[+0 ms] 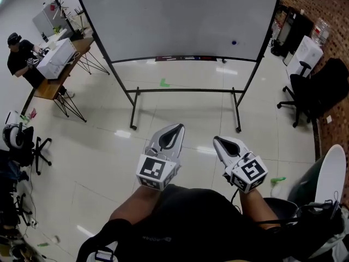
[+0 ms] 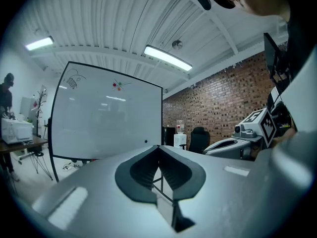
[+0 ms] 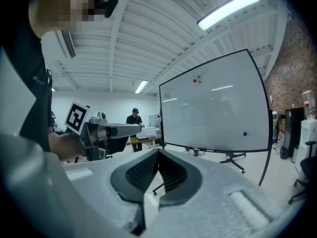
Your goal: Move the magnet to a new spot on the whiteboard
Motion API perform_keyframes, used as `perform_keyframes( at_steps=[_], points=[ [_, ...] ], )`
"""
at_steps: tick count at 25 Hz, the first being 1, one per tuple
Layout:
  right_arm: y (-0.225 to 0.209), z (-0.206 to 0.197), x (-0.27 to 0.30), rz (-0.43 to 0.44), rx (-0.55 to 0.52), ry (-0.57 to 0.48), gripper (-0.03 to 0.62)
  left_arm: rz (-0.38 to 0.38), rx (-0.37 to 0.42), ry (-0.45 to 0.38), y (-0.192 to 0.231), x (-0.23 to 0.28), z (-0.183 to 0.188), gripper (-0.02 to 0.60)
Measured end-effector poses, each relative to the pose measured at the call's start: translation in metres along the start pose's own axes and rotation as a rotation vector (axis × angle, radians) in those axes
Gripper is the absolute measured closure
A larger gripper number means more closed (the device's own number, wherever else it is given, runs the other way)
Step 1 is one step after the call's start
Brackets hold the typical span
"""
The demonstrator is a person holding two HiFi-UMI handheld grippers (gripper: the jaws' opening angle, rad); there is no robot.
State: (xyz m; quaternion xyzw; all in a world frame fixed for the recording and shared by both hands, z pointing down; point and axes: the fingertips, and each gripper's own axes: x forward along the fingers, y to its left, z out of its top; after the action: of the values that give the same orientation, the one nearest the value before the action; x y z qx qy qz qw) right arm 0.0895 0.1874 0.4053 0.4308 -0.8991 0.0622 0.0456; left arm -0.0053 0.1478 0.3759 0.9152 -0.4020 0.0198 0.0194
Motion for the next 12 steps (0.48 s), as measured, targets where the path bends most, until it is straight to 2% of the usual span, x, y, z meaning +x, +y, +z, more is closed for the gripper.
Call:
perform_keyframes(
  at_steps=[4, 12],
  points=[
    [-0.017, -0.002, 0.005, 0.025, 0.028, -0.001, 0.591, 0.012, 0.014, 0.019, -0.003, 0.013, 0.008, 0.565],
    [-0.039, -0.006, 0.036, 0.051, 0.053, -0.011, 0.591, 0.063, 0.021, 0.043, 0.029, 0.033, -0.001, 0.565]
  ],
)
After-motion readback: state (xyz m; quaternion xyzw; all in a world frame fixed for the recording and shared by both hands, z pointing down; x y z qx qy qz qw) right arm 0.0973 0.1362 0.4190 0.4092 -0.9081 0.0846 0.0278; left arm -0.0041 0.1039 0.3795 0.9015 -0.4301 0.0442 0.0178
